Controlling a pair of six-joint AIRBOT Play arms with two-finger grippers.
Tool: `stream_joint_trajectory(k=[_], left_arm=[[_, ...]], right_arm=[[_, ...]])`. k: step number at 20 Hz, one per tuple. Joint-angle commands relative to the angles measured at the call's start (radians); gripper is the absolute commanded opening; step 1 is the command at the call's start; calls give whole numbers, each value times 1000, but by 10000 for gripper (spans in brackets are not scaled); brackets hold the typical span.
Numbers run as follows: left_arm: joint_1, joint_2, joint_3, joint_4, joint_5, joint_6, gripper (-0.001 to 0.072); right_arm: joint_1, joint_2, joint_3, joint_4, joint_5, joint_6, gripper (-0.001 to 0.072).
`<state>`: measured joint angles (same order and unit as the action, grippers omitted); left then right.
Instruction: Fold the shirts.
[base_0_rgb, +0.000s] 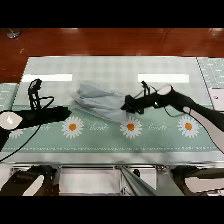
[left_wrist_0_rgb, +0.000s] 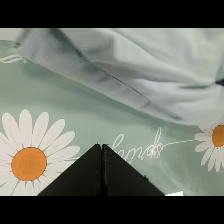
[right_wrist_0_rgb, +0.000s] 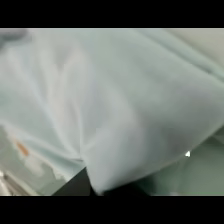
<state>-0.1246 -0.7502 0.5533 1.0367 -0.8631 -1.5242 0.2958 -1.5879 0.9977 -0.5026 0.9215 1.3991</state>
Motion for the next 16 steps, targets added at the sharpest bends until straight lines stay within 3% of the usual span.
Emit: stream_joint_trajectory(k=[1, 6, 9, 16], left_arm=[[0, 0, -1, 0, 2, 1, 22], [0, -5, -5, -1, 18, 0, 22], [0, -5, -18, -1, 17, 0, 22], [0, -5, -30, -1, 14, 1, 22]], right_arm=[[13, -41, 294, -51, 154, -23, 32], [-9, -41, 811, -359, 332, 158, 32], [-82, -41, 1036, -461, 467, 216, 32], [-430, 82, 1081, -480, 634, 292, 32]])
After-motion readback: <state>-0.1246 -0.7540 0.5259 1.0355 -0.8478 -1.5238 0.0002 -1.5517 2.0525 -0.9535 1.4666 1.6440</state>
